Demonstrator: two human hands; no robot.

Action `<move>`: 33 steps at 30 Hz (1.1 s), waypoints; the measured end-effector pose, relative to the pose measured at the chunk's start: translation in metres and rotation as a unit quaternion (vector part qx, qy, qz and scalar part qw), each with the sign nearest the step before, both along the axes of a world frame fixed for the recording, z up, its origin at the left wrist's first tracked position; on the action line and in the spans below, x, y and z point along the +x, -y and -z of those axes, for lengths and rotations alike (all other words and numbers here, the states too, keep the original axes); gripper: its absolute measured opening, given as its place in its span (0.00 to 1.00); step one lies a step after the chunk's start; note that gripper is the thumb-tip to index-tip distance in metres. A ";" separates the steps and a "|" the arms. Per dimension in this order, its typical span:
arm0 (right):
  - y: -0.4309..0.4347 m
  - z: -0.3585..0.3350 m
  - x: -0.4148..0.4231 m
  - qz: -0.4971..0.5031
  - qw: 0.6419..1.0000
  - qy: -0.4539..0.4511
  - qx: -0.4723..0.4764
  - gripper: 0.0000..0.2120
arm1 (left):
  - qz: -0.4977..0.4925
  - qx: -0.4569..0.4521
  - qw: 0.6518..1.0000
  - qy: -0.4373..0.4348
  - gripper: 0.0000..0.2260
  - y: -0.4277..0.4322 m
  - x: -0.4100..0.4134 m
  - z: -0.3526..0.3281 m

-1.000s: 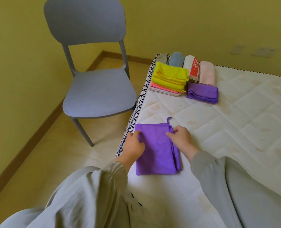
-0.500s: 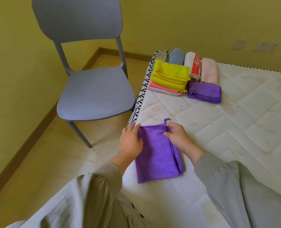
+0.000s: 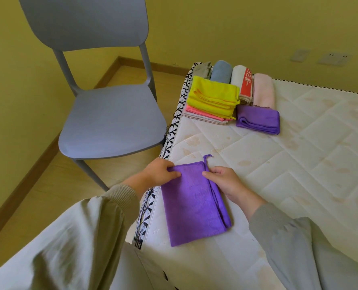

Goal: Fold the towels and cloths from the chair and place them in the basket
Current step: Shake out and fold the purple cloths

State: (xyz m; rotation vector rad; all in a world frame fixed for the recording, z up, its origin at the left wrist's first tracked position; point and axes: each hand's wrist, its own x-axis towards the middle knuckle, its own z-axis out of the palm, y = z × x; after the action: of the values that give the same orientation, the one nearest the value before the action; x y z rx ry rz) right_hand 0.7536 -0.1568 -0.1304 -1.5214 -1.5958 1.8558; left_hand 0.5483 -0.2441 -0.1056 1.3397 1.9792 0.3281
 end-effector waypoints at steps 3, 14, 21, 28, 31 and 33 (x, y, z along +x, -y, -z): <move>0.001 0.002 -0.003 -0.003 0.997 0.058 0.048 0.10 | -0.042 0.015 0.999 0.010 0.20 0.000 -0.003 0.003; 0.011 0.004 -0.013 0.016 0.961 0.195 0.196 0.10 | -0.016 0.066 0.971 -0.231 0.14 0.001 0.023 0.014; 0.019 -0.008 0.004 0.024 0.930 0.203 0.306 0.05 | 0.061 0.290 0.901 -0.316 0.18 0.028 0.042 0.035; 0.012 -0.025 0.049 -0.143 0.952 0.256 0.084 0.17 | 0.175 0.214 0.947 -0.164 0.17 0.053 0.108 0.008; 0.020 -0.023 0.061 -0.226 0.929 0.288 0.064 0.19 | 0.206 0.122 0.951 -0.198 0.24 0.063 0.139 0.005; 0.027 -0.020 0.067 -0.250 0.920 0.284 0.101 0.19 | 0.191 0.106 0.953 -0.209 0.20 0.065 0.150 0.005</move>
State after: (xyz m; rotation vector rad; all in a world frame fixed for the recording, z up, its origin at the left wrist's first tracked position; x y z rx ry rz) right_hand 0.8208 -0.1841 -0.1102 -1.7767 -2.5567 1.4403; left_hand 0.6978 -0.3089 -0.1106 2.0275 1.9901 0.0732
